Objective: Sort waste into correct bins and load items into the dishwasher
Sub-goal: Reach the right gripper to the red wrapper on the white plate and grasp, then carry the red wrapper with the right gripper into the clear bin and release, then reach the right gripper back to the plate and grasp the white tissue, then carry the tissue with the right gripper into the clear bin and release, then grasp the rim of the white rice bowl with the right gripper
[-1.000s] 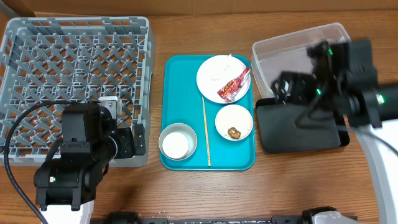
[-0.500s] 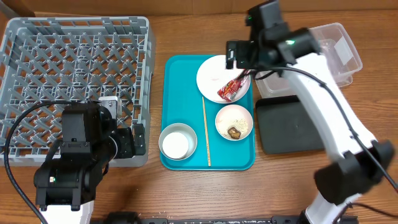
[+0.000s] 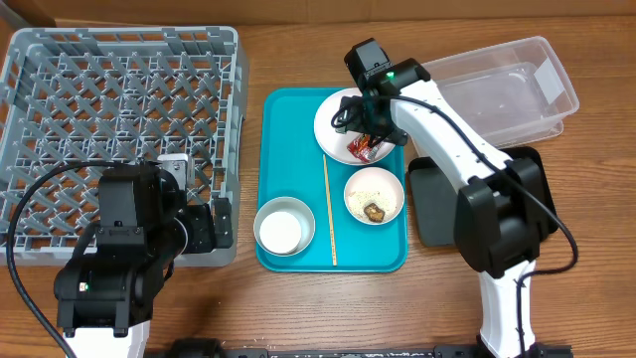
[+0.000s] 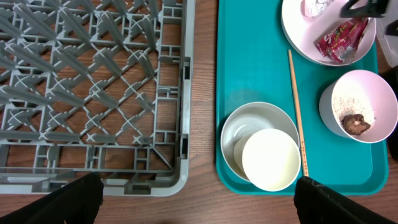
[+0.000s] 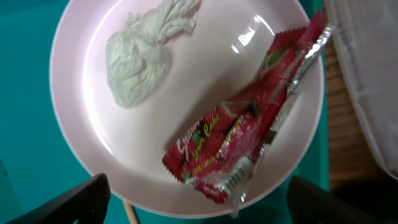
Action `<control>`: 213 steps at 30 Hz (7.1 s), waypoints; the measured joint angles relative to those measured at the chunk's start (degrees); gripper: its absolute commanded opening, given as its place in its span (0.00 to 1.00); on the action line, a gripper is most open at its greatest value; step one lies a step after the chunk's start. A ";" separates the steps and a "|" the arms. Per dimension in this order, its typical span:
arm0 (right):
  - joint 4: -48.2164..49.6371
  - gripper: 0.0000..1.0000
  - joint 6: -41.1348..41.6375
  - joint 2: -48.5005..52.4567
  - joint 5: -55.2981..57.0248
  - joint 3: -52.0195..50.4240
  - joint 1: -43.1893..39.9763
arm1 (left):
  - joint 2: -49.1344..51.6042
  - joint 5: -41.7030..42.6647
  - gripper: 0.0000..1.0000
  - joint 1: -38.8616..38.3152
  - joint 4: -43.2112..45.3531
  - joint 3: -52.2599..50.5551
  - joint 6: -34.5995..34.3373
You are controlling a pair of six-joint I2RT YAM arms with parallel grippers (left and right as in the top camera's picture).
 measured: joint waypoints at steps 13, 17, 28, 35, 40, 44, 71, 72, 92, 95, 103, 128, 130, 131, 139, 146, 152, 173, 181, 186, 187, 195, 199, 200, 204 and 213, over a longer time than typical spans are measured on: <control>0.28 0.33 3.65 7.43 -0.04 0.00 0.02 | 0.00 0.00 1.00 0.00 0.00 0.00 0.00; -0.90 0.05 4.00 7.43 -0.11 0.07 0.00 | 0.00 0.00 1.00 -0.02 0.00 0.00 0.00; -2.08 0.04 3.13 -2.38 3.06 0.13 -0.02 | 0.00 0.00 1.00 -0.02 -0.04 0.00 0.00; -1.38 0.04 1.46 -15.04 12.81 1.73 -2.73 | 0.00 0.00 1.00 0.00 0.00 0.02 0.00; -0.87 0.09 2.01 -14.60 15.28 2.25 -10.05 | 0.00 0.00 1.00 -0.02 0.00 0.02 0.00; 0.39 0.39 2.99 -12.31 14.67 2.12 -15.63 | 0.00 0.00 1.00 0.00 -0.02 0.02 0.00; 16.50 0.87 -14.80 -6.29 -3.13 2.03 -1.42 | 0.00 0.00 1.00 -0.02 -0.11 0.04 0.00; 16.79 0.87 -14.58 -4.52 -3.13 2.03 -1.31 | 0.00 0.00 1.00 0.00 -0.11 0.04 0.00; 18.25 0.36 -4.31 8.74 -2.12 2.03 -0.50 | 0.00 0.00 1.00 -0.02 -0.07 0.04 0.00; 16.35 0.32 -3.48 8.74 -2.08 2.05 0.07 | 0.00 0.00 1.00 0.00 -0.09 0.04 0.00; 14.53 0.32 -3.28 8.76 -2.10 2.03 0.37 | 0.00 0.00 1.00 -0.02 -0.11 0.04 0.00; 5.31 0.04 -5.70 4.42 -2.10 1.79 -0.79 | 0.00 0.00 1.00 -0.02 -0.13 0.04 0.00; 4.26 0.04 -6.99 0.70 -1.92 1.77 -1.57 | 0.00 0.00 1.00 -0.02 -0.11 0.04 0.00; 3.89 0.04 -7.39 -0.92 -1.68 1.77 -1.88 | 0.00 0.00 1.00 0.00 -0.11 0.04 0.00; -0.35 0.10 -4.94 -14.29 3.43 2.27 -9.68 | 0.00 0.00 1.00 -0.02 -0.11 0.04 0.00; -1.57 0.58 -4.61 -10.75 0.17 1.70 -19.47 | 0.00 0.00 1.00 0.00 0.17 0.04 0.00; -3.13 0.72 -8.37 -9.60 -2.78 1.44 -20.57 | 0.00 0.02 1.00 -0.02 0.48 0.04 0.00; -18.84 0.75 -11.82 -30.84 -8.13 -10.47 -19.08 | 0.00 0.00 1.00 -0.02 -0.13 0.04 0.00; -7.13 0.84 -12.41 -50.29 -9.51 -30.08 -15.61 | 0.11 0.00 1.00 -0.02 -0.13 0.15 0.00; 0.33 0.84 -12.48 -56.43 -11.06 -35.76 -8.31 | 0.13 0.00 1.00 0.00 -0.11 0.15 -0.02; 1.46 0.84 -12.46 -55.65 -11.28 -36.04 -5.90 | 0.13 0.00 1.00 0.00 -0.11 0.15 0.00; 10.99 0.77 -11.96 -43.04 -10.25 -36.54 7.08 | 0.15 0.00 1.00 -0.02 -0.13 0.15 0.00; 15.47 0.68 -10.58 -35.60 -9.11 -36.61 9.86 | 0.15 0.00 1.00 0.00 -0.11 0.15 0.00; 16.44 0.65 -9.92 -33.92 -8.55 -36.65 10.19 | 0.15 0.00 1.00 0.00 -0.11 0.15 0.00; 19.41 0.59 -7.37 -28.39 -7.06 -36.72 10.49 | 0.15 0.00 1.00 0.00 -0.11 0.15 0.00; 23.41 0.45 -3.96 -19.96 -6.03 -36.83 10.58 | 0.15 0.00 1.00 0.00 -0.11 0.15 0.00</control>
